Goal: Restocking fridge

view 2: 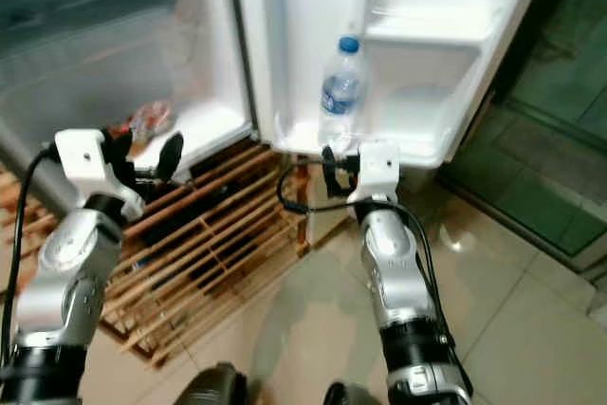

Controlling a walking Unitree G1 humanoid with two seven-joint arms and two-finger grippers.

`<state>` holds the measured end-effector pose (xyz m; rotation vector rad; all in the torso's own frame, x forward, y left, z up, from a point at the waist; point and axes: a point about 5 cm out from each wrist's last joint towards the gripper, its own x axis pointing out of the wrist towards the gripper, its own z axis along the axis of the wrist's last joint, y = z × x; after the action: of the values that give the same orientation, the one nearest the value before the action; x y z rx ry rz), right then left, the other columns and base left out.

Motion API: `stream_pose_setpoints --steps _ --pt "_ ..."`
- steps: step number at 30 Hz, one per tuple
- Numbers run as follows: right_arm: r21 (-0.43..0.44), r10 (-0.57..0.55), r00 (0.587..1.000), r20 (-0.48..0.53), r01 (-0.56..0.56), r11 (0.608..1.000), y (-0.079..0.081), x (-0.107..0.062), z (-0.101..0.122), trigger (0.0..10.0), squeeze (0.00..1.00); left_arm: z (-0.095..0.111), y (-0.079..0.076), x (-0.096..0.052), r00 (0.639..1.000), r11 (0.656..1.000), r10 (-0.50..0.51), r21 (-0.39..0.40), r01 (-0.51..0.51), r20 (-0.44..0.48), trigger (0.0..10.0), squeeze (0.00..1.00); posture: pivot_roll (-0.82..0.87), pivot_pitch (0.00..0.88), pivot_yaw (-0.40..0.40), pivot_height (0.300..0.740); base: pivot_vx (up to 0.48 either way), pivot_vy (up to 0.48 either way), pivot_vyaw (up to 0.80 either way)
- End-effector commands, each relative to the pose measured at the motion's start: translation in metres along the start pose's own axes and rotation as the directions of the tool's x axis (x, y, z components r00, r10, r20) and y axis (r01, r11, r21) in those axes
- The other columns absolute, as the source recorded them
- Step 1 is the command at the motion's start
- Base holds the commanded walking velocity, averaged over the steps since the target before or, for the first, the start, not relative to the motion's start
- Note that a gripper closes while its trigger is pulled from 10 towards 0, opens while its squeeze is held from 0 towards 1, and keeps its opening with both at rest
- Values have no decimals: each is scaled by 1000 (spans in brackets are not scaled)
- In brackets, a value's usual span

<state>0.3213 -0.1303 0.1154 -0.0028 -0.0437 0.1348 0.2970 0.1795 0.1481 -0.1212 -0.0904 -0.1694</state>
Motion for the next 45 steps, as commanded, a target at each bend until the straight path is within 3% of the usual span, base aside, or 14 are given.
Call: stream_pose_setpoints --steps 1,6,8,14,16,18,19,21,22,25,27,29,39,45 --pt "-6 -8 1000 -26 8 1000 -3 -3 -3 10000 0 3 -15 0 994 993 -107 52 107 13 10000 0 37 0 7 740 -480 0 719" --pt "-25 -9 999 -36 8 1000 -4 -9 -5 10000 0 1 -23 0 987 985 -163 58 163 2 10000 0 7 0 26 740 -480 0 710" --pt "-45 -3 1000 -30 2 999 -3 -11 -4 10000 0 -2 -21 5 989 989 -144 24 144 -19 10000 0 -10 0 35 740 -240 212 684" --pt "-64 31 999 -44 -34 997 2 -10 -4 10000 0 -6 -17 13 994 993 -104 55 105 -33 10000 0 -16 0 15 740 0 311 444" --pt "-80 111 993 -46 -115 990 12 -12 -3 10000 0 -6 -20 15 996 994 -92 59 92 -16 10000 0 -6 0 4 740 0 0 0" --pt "-107 289 957 30 -284 953 35 -26 4 10000 0 -3 -21 14 997 996 -77 53 76 12 10000 0 -1 0 0 740 322 0 0" --pt "-204 389 917 84 -367 908 51 -34 11 0 12 -2 -18 12 999 997 -46 64 44 20 10000 0 4 0 2 740 442 0 0" --pt "-247 447 889 102 -413 877 62 -41 13 0 47 -2 -14 11 1000 997 -15 77 13 23 10000 0 9 0 8 740 441 0 0" --pt "-277 458 880 123 -413 868 67 -45 16 0 0 -2 -7 10 999 996 27 88 -30 30 10000 0 9 0 8 740 442 0 0" --pt "-310 422 895 143 -365 878 61 -47 19 78 0 1 9 10 996 991 88 98 -91 34 10000 0 4 0 29 740 441 0 0" --pt "-321 405 904 139 -346 882 56 -45 20 902 0 3 13 10 994 989 100 102 -103 37 10000 0 2 0 31 740 442 0 0" --pt "-230 308 945 113 -277 933 40 -36 23 10000 0 2 13 12 996 990 82 112 -85 28 10000 0 6 0 35 740 442 0 0" --pt "40 75 997 -18 -74 996 7 -26 3 10000 0 -3 1 14 997 995 76 56 -78 27 10000 0 -1 0 21 740 310 139 0" --pt "60 31 998 -51 -28 998 -4 -21 0 10000 0 -2 -2 16 997 997 70 41 -72 34 10000 0 5 0 15 740 0 480 0"
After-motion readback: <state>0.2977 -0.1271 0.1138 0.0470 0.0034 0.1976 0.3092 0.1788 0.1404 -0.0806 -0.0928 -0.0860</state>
